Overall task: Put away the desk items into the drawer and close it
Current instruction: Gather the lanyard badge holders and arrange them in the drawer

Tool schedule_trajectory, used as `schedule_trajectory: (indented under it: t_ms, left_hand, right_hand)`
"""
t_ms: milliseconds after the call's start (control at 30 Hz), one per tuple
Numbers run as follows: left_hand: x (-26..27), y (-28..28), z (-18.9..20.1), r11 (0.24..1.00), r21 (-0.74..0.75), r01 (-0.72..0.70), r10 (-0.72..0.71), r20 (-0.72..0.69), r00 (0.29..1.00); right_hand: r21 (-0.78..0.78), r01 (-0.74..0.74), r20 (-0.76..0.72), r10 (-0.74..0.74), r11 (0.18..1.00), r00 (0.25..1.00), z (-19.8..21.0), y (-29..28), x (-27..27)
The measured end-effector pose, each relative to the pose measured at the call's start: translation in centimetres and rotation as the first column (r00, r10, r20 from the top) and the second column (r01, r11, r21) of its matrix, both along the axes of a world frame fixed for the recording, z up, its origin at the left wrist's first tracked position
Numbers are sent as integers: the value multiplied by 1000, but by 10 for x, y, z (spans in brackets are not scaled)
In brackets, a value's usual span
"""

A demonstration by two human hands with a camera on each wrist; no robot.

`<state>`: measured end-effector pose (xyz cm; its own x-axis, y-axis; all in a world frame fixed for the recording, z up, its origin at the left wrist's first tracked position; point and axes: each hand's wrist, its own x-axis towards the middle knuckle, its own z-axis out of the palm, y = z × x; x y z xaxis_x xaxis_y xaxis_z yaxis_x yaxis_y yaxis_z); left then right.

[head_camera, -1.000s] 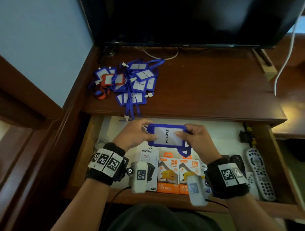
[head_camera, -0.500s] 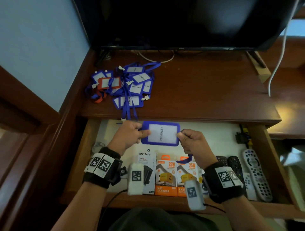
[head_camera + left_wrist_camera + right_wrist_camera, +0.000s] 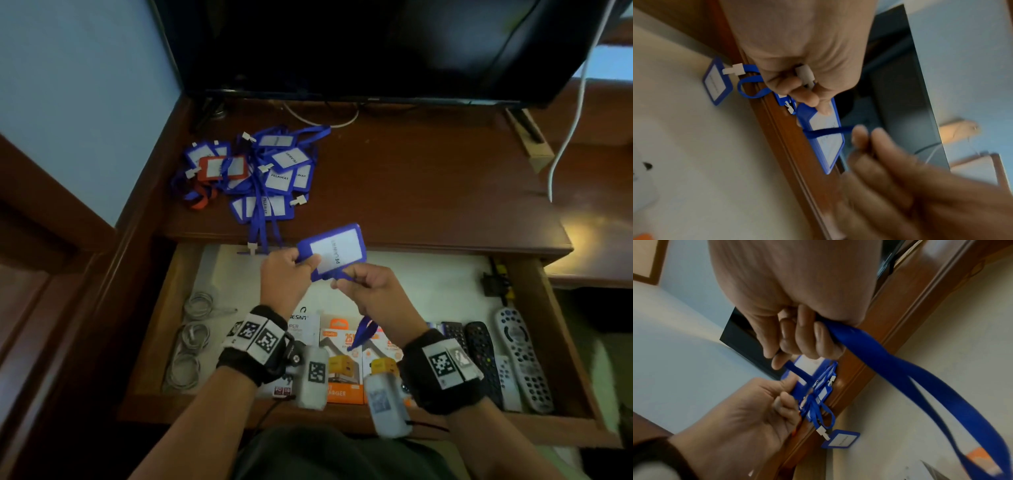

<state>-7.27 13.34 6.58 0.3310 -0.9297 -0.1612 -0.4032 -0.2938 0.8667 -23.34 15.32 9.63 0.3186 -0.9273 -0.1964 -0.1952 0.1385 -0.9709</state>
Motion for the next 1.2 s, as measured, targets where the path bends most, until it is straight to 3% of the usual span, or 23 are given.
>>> schedule_trajectory:
  t_ms: [167,333,433,567,633,700,767,833,900,933,1000,1067,1200]
  left_hand:
    - [-6,7,-3,962,64,265,-272,160,949]
    - [5,-2,9,763,228,604,-642,160,750]
    - [20,-7,22,629,321,708,-754,32,656]
    - [36,-7,32,582,305,754,-712,-258,653]
    - [37,-4,34,594,228,771,-665,-400,631]
    - [33,-1,34,623,128,772,-626,-510,590]
    - [28,1,29,674,33,738,-582,-591,559]
    - [20,2,21,734,-22,678,-525,-651,548]
    - [12,1,14,810,-43,585,-440,-703,558]
    - [8,1,12,846,-57,531,-396,-734,552]
    - [4,-2,5,908,-69,414,-305,-785,539]
    - [3,-6,4,949,-64,310,-239,-786,570]
    - [1,-13,12,996,-2,92,-73,-617,783]
  right_hand:
    - [-65,-29,-58,25,998,998,12,-11,-2]
    - [-133,-93,-281,53,987,958,9,-28,-15]
    - [-151,-109,-343,51,983,938,3,-30,-25]
    - [-62,-188,-353,155,980,923,1,-32,-35]
    - [-1,-174,-280,167,985,945,-3,-32,-37]
    - [96,-112,-63,119,989,991,-9,-31,-36]
    - [217,-41,149,8,975,989,-15,-29,-32]
    - [353,-57,325,-65,934,944,-14,-25,-25]
    - [499,-157,542,-165,852,824,-12,-18,-14]
    - [533,-162,573,-214,831,791,-15,-16,-9]
    - [492,22,421,-260,870,869,-35,-17,-5]
    - [478,89,326,-271,874,906,-50,-20,-4]
    - [431,102,170,-191,896,967,-56,-21,-4]
